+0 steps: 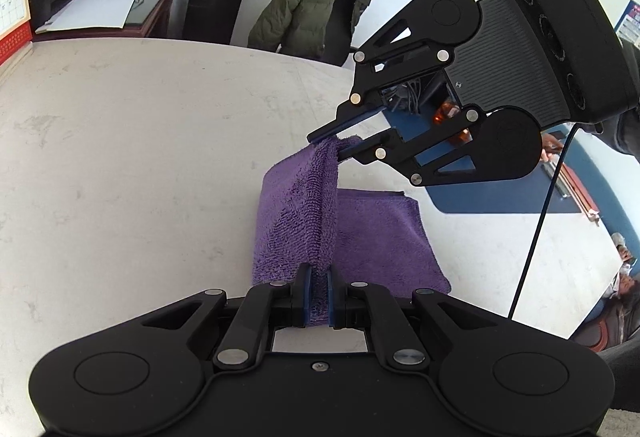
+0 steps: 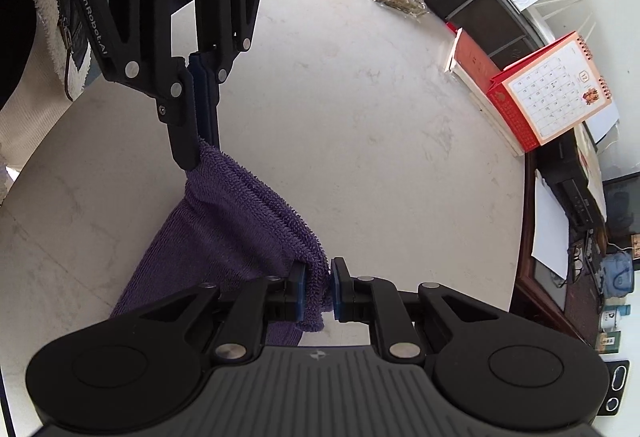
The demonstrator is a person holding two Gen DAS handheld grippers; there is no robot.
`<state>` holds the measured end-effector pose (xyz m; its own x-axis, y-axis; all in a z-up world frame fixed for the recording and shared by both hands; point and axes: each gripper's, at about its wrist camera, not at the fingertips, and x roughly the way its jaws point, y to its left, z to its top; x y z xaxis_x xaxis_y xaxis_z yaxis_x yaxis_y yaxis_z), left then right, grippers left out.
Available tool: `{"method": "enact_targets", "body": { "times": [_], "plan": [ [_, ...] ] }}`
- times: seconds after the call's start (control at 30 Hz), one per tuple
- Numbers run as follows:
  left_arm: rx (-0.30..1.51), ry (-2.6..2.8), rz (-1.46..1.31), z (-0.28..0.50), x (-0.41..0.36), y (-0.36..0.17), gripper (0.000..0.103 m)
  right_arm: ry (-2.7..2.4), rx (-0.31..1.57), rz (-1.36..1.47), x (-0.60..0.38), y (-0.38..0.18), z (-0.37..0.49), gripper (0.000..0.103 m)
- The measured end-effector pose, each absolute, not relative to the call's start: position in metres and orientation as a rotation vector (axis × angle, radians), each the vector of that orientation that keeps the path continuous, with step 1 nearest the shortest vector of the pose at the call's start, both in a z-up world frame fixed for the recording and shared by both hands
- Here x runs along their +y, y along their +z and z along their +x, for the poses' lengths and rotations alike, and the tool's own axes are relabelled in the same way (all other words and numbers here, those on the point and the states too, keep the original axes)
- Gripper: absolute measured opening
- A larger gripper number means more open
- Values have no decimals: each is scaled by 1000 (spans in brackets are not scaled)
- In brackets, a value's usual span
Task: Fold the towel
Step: 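Fold the held corner over toward the left gripper and open the right gripper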
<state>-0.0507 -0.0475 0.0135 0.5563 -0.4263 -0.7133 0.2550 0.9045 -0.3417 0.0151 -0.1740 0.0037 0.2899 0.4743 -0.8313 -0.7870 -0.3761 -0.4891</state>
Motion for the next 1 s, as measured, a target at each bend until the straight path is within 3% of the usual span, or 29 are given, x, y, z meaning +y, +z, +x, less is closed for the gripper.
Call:
{"method": "enact_targets", "body": {
  "times": [0.53, 1.0],
  "plan": [
    [866, -444, -246, -48, -130, 27, 4, 1359, 235, -1408, -265, 3, 9, 14],
    [965, -481, -255, -17, -167, -8, 4, 1391, 294, -1354, -305, -26, 23, 14]
  ]
}}
